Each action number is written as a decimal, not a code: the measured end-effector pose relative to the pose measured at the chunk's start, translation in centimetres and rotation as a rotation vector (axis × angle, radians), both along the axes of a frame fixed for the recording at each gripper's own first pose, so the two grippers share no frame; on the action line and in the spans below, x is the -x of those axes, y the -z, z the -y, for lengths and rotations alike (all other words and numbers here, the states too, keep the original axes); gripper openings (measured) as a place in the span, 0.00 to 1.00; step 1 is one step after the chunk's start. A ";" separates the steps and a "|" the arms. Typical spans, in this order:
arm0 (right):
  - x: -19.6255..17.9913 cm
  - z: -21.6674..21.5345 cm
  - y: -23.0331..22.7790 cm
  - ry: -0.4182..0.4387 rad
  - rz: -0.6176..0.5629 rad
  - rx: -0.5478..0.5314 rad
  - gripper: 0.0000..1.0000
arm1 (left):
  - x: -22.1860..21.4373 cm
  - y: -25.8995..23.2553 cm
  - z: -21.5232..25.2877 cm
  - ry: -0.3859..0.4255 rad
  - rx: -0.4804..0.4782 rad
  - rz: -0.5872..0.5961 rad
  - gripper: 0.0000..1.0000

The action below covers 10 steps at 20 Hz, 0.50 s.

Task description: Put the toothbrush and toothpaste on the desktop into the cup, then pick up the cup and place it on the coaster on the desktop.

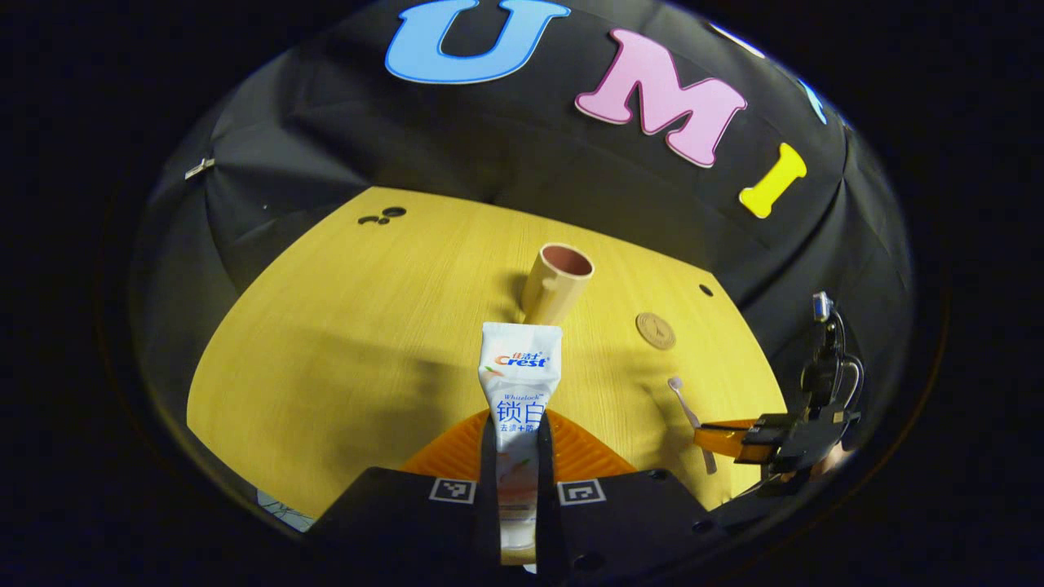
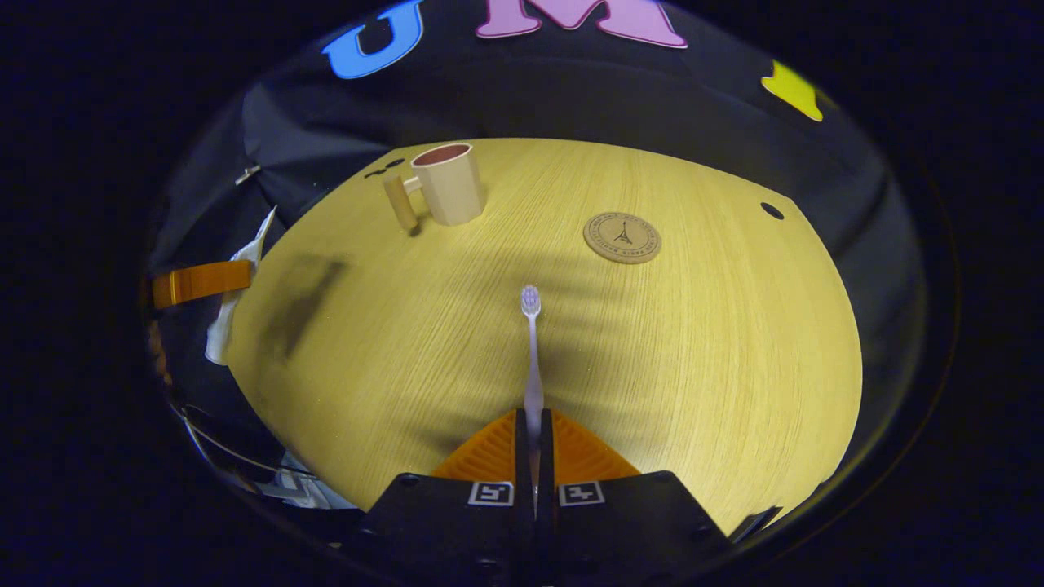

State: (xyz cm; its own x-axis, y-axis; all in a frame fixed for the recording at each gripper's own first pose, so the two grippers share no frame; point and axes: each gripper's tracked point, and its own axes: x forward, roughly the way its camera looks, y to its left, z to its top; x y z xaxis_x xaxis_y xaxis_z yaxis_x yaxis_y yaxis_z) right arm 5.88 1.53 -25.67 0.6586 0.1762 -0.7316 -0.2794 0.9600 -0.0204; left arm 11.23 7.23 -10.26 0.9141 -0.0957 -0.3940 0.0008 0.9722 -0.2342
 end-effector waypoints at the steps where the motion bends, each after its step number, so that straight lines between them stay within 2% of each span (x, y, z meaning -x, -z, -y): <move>1: 0.0 0.2 -0.9 0.016 0.012 -0.029 0.05 | -0.8 -1.1 0.0 0.003 -0.002 0.024 0.27; 2: -0.1 0.5 -1.7 0.030 0.023 -0.058 0.05 | -1.6 -2.5 0.0 0.007 -0.003 0.050 0.22; 7: -0.3 2.1 -5.4 0.110 0.085 -0.141 0.05 | -6.1 -9.7 1.4 0.060 0.034 0.209 0.22; 10: -0.4 2.8 -7.5 0.121 0.121 -0.160 0.05 | -9.3 -13.6 1.9 0.082 0.021 0.303 0.22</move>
